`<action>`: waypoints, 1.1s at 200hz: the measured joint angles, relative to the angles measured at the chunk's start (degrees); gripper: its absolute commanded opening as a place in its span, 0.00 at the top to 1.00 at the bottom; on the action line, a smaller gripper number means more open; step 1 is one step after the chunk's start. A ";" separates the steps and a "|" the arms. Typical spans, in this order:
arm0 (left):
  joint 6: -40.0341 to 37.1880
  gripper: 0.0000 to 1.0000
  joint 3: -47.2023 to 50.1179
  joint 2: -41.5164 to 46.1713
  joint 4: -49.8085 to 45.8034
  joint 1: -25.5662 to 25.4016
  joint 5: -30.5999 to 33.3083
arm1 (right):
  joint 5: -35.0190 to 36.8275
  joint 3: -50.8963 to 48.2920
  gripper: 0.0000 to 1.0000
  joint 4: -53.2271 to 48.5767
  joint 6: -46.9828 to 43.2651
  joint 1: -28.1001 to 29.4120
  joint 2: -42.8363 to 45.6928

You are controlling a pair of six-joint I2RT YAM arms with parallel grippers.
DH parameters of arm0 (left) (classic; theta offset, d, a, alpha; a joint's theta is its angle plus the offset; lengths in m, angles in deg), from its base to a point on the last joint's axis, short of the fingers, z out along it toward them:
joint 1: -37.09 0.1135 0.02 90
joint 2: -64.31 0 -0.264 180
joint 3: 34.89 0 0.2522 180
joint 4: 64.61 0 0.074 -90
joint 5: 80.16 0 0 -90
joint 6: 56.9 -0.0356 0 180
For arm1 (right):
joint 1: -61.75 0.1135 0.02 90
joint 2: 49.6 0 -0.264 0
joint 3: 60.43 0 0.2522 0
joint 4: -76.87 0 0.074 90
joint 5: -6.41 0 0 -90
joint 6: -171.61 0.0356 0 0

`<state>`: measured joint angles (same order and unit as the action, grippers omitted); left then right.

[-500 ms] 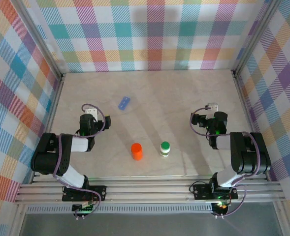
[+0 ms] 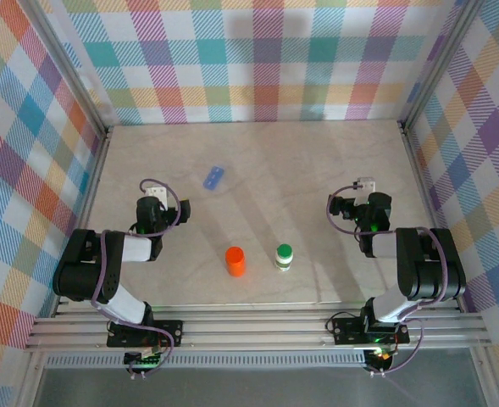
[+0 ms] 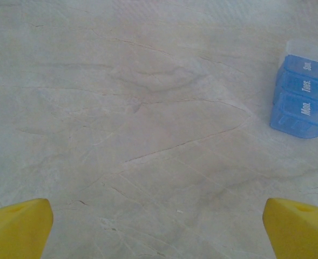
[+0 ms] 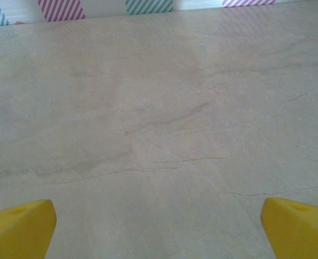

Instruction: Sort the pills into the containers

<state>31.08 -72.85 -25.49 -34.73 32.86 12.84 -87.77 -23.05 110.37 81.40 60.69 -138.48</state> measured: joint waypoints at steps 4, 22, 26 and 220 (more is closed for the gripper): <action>0.00 0.00 0.00 0.00 0.02 0.02 -0.02 | 0.02 0.00 0.01 -0.02 0.00 0.00 0.00; 0.00 0.00 0.00 0.00 0.00 0.04 -0.17 | 0.00 0.00 0.01 -0.02 0.00 0.00 0.00; 0.00 0.00 0.00 0.00 0.00 0.04 -0.22 | 0.02 0.00 0.01 -0.02 0.00 0.00 0.00; 6.49 0.00 -2.10 11.15 -12.22 0.13 14.99 | 8.33 3.41 0.01 -10.99 -0.48 4.83 5.16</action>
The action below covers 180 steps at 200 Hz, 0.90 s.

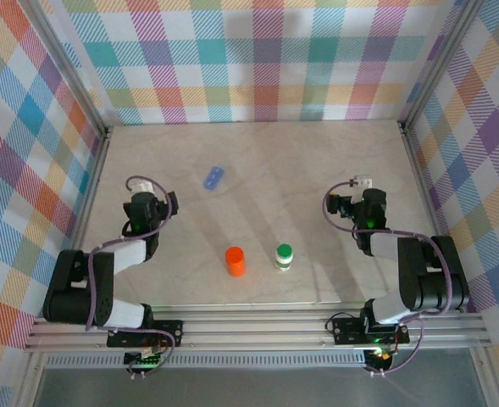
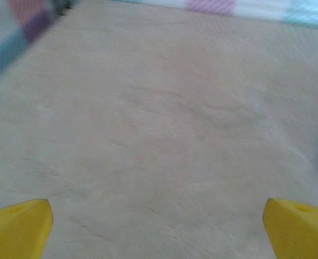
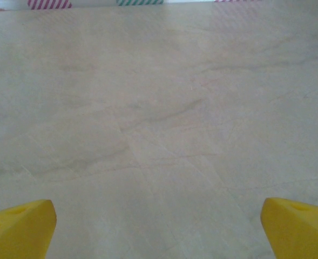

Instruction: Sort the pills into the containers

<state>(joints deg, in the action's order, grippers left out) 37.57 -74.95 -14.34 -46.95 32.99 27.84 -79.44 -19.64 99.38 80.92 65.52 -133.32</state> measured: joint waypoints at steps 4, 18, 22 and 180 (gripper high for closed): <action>0.98 0.00 -0.28 1.03 -1.27 0.00 1.53 | 1.14 0.96 0.01 -1.49 -0.02 0.68 0.63; 6.25 0.00 -1.62 4.96 -6.60 -0.02 7.23 | 4.72 4.59 0.01 -6.29 0.44 2.49 2.84; 8.28 0.00 -2.16 5.95 -8.37 -0.02 8.66 | 5.27 5.49 0.01 -7.50 0.87 2.78 3.48; 13.03 0.27 -55.23 -33.66 -42.07 -8.37 -15.58 | -7.28 20.46 0.01 -35.69 18.05 8.11 5.84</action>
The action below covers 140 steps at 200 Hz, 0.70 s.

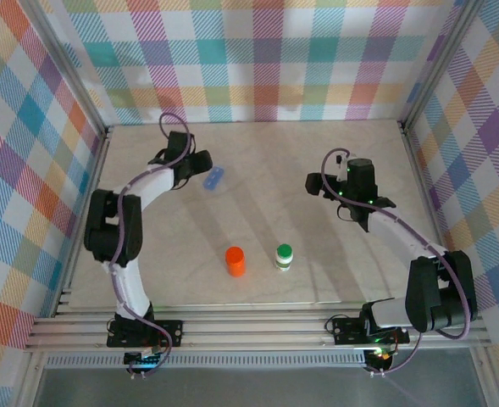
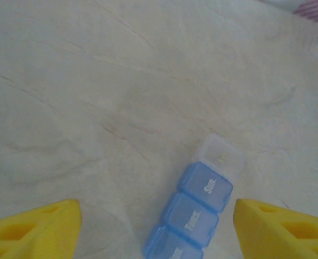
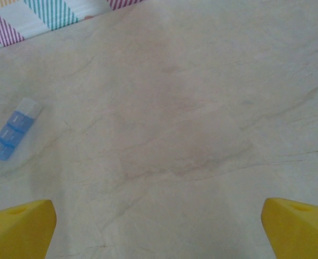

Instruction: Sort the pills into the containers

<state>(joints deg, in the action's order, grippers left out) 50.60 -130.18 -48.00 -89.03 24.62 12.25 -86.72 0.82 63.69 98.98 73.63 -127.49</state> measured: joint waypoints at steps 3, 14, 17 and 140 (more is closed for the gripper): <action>-0.37 0.28 -1.09 -0.96 -0.92 -0.15 -0.09 | -0.17 0.00 0.01 -0.07 0.09 0.02 -0.07; -1.77 0.30 -4.94 -4.42 -3.80 -0.44 -0.98 | -0.63 0.00 0.01 -0.28 0.26 0.11 -0.15; -2.05 0.30 -5.81 -5.14 -4.55 -0.55 -1.29 | -0.72 0.00 0.01 -0.31 0.31 0.11 -0.15; -5.57 0.42 -15.28 -13.99 -13.31 -2.40 -9.31 | -3.19 0.00 0.01 -0.33 1.31 0.59 -0.83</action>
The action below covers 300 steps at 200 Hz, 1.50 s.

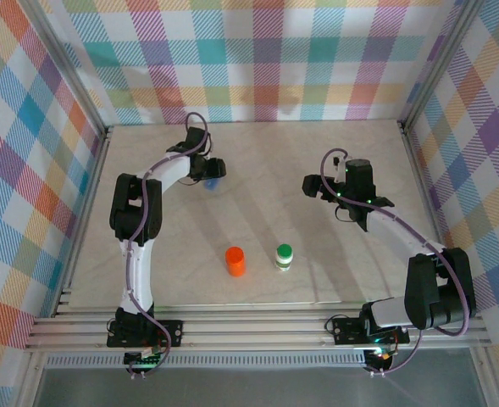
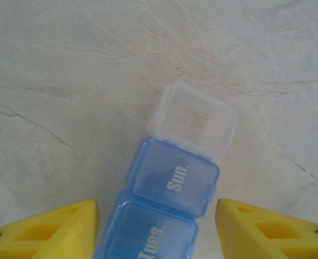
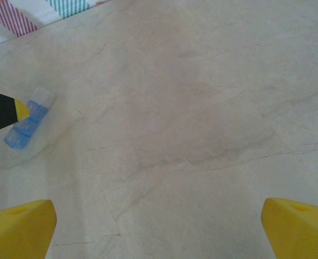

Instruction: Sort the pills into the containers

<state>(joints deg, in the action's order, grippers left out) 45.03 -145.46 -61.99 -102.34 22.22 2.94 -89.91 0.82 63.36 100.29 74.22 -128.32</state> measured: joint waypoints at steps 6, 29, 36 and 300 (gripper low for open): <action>0.00 0.43 0.00 -0.02 0.00 -0.17 -0.17 | 0.00 0.00 0.01 0.00 0.00 0.02 0.00; -0.09 0.45 0.00 -0.02 -0.02 -1.20 -0.55 | 0.00 0.00 0.01 -0.22 0.00 0.28 0.00; -0.31 0.45 -0.02 -0.02 -0.13 -1.62 -0.48 | -0.02 0.00 0.01 -0.35 0.00 0.35 0.00; -34.53 0.27 10.84 8.59 -3.17 -13.49 -8.50 | -5.29 9.01 0.00 -7.80 -8.63 0.68 -6.25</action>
<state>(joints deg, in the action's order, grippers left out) 10.49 -134.62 -53.40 -105.51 8.73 -5.56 -95.20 9.82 55.56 91.65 74.90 -134.57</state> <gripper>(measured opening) 0.714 0.993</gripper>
